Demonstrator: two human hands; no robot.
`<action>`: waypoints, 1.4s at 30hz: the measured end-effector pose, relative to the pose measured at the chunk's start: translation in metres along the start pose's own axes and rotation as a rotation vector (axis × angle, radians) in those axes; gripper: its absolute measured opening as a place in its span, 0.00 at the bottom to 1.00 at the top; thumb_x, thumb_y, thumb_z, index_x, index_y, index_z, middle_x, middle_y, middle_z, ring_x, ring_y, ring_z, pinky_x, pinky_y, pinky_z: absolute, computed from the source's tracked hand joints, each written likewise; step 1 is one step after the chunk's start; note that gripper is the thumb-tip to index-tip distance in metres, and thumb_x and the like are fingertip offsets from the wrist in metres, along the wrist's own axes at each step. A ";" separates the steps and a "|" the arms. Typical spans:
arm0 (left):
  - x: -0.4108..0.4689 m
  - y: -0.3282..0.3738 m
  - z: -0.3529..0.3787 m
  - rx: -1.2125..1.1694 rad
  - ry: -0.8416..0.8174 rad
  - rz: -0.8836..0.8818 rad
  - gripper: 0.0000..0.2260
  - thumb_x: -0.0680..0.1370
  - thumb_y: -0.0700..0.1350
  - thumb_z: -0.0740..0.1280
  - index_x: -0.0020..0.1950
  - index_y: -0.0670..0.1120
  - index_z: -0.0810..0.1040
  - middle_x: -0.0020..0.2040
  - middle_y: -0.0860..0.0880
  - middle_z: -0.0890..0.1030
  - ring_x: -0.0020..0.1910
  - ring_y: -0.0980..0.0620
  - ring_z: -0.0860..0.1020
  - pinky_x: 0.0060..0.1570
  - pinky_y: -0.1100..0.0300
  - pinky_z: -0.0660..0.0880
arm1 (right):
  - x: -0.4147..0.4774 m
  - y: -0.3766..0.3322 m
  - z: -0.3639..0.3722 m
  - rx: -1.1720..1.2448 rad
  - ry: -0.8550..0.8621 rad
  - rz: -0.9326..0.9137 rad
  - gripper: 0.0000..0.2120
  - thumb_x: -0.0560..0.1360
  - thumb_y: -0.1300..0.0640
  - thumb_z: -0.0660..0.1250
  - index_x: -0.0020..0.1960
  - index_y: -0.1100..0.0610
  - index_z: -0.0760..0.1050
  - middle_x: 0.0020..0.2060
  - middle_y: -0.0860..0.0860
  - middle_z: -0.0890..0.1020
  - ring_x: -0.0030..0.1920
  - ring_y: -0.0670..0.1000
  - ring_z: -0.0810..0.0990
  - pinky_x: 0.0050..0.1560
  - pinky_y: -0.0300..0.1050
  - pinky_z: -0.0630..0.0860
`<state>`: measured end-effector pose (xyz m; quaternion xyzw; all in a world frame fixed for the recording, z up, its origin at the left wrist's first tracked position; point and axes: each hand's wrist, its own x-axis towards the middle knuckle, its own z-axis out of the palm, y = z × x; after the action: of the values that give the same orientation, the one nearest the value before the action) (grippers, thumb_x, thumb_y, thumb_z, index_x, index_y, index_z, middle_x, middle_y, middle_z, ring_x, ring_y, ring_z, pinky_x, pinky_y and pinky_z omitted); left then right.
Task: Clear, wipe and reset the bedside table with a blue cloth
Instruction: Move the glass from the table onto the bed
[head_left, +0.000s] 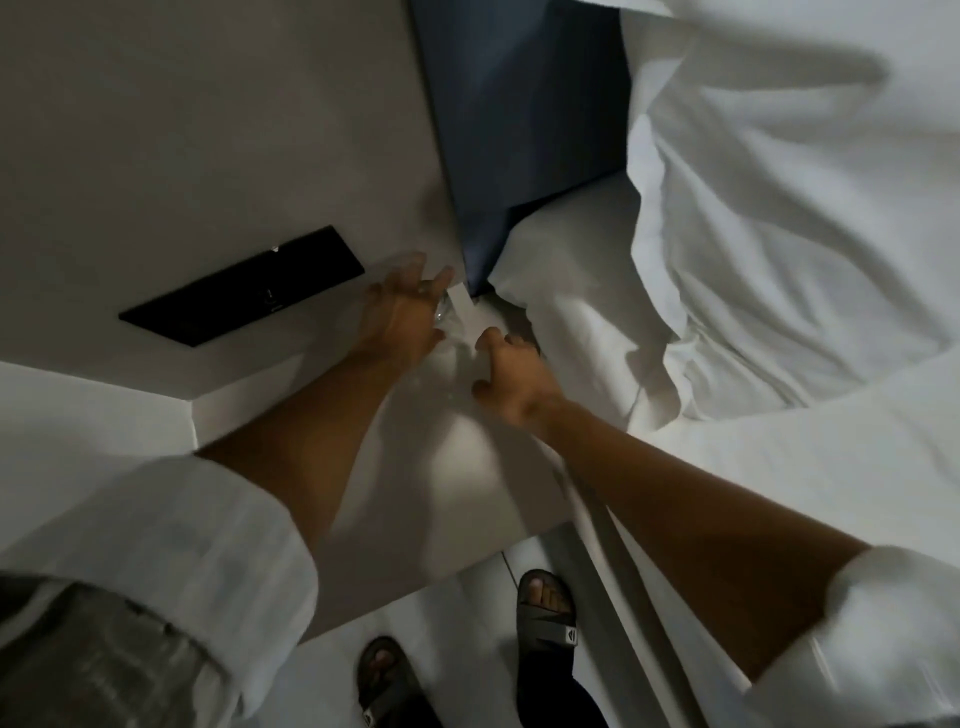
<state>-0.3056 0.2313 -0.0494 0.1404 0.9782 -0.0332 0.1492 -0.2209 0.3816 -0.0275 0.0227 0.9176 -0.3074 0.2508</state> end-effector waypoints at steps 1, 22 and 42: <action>0.006 0.002 0.005 -0.008 -0.039 0.029 0.33 0.74 0.48 0.71 0.76 0.53 0.60 0.79 0.43 0.55 0.72 0.37 0.63 0.66 0.42 0.68 | 0.000 0.005 0.002 0.001 0.004 -0.005 0.24 0.74 0.56 0.67 0.68 0.57 0.64 0.62 0.59 0.72 0.64 0.60 0.70 0.59 0.54 0.72; -0.217 0.167 -0.050 -1.667 0.039 -0.232 0.28 0.62 0.44 0.79 0.58 0.59 0.75 0.56 0.57 0.83 0.53 0.61 0.82 0.45 0.70 0.77 | -0.215 0.044 -0.042 0.527 0.805 0.157 0.26 0.79 0.52 0.65 0.74 0.54 0.62 0.57 0.47 0.70 0.57 0.46 0.74 0.51 0.40 0.75; -0.215 0.302 -0.032 -0.849 0.063 0.386 0.35 0.80 0.60 0.58 0.80 0.48 0.47 0.81 0.46 0.54 0.80 0.48 0.49 0.78 0.49 0.51 | -0.283 0.166 -0.099 0.101 0.986 0.445 0.21 0.80 0.49 0.60 0.70 0.54 0.66 0.69 0.55 0.70 0.70 0.56 0.66 0.68 0.56 0.60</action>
<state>-0.0316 0.4675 0.0393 0.2475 0.8653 0.4026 0.1671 0.0146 0.6052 0.0827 0.3701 0.8835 -0.2437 -0.1519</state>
